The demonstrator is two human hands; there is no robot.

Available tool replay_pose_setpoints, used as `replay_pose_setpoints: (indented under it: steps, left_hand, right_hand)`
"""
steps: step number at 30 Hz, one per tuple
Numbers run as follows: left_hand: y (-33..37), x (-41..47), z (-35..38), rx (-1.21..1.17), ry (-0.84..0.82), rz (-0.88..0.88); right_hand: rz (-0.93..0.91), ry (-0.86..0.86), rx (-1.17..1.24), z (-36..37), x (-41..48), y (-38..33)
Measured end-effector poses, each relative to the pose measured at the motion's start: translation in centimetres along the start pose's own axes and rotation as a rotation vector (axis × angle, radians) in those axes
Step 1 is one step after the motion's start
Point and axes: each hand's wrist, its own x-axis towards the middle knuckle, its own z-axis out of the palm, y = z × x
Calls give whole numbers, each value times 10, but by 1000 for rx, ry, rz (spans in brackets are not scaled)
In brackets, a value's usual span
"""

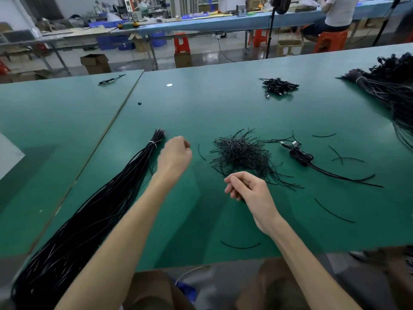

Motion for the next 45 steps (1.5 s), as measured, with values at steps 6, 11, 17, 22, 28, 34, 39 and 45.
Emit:
replay_pose_setpoints:
  steps: [6, 11, 17, 22, 28, 34, 39, 45]
  left_hand:
    - [-52, -2, -32, 609, -149, -179]
    - [-72, -12, -20, 532, -224, -165]
    - [-78, -5, -19, 56, -198, -158]
    - [-92, -4, -22, -50, -254, -108]
    - [-97, -15, -17, -301, -209, -30]
    - [-109, -18, -27, -310, -138, 122]
    - [-121, -12, -22, 56, 173, 259]
    - [-135, 12, -7, 414, -22, 328]
  right_hand:
    - [-8, -5, -3, 0, 0, 0]
    - [-11, -15, -31, 0, 1, 2]
    - [-22, -78, -166, 4, 3, 3]
    - [27, -216, -432, 27, 13, -4]
    - [184, -317, -176, 114, 43, -8]
    - [310, -126, -9, 156, 63, -1]
    - [335, -113, -63, 165, 67, -2]
    - [221, -155, -131, 159, 60, -3]
